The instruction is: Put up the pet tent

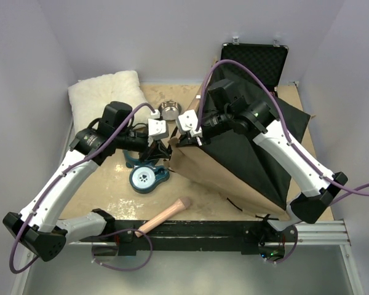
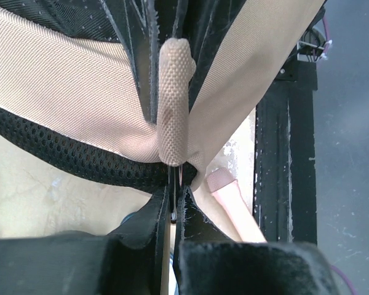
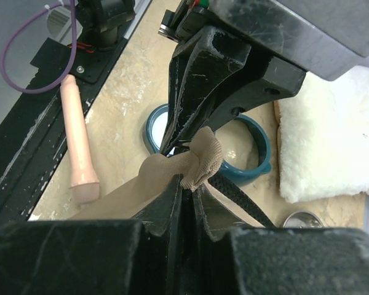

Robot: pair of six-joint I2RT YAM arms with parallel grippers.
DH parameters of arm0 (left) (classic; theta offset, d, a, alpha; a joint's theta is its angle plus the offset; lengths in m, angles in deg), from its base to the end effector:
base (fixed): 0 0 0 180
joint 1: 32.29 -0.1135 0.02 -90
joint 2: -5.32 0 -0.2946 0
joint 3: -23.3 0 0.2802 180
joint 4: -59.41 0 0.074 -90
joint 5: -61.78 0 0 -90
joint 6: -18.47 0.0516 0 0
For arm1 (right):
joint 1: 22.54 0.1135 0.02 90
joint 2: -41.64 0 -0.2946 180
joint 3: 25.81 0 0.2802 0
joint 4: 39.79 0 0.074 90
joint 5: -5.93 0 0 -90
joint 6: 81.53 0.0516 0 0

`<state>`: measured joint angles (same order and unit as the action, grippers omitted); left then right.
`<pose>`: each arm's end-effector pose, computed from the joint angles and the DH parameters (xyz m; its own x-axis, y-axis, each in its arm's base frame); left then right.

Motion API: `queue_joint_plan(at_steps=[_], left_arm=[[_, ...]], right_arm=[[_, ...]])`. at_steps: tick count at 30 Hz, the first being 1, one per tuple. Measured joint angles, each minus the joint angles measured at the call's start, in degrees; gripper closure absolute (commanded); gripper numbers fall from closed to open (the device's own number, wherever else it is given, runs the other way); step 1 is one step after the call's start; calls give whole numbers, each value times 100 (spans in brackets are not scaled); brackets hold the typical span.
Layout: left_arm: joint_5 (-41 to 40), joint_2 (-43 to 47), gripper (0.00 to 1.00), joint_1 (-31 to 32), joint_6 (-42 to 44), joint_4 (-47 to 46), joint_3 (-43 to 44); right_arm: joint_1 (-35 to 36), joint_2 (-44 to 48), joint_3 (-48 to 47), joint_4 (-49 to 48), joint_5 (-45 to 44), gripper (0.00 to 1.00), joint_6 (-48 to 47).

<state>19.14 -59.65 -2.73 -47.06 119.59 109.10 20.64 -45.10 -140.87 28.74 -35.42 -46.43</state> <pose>0.1913 -0.1522 0.4110 -0.1586 0.4125 -0.8970 0.9830 0.1513 -0.1042 0.2159 0.2557 0.4708 0.4412 -0.3272 -0.8356 -0.8855 -0.3100 -0.3461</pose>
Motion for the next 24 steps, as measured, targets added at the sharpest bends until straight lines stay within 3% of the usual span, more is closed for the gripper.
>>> queue_joint_plan(at_steps=[4,10,14,15,20,24], left_arm=[[-144,-57,100,74,63,2,72],[-146,-90,100,85,-315,-223,72],[-74,-94,100,85,-780,-579,42],[-46,-90,100,85,-881,-678,20],[133,-76,100,85,-1344,-1036,-94],[219,-79,100,83,-1598,-1174,-105]], right_arm=[[0,-26,0,55,-17,59,90],[2,188,262,-20,-125,31,369],[7,942,1047,-772,-487,19,979],[11,1329,1392,-1158,-693,10,1296],[28,2267,1982,-2103,-1244,5,2081],[28,2426,2000,-2603,-1480,4,2350]])
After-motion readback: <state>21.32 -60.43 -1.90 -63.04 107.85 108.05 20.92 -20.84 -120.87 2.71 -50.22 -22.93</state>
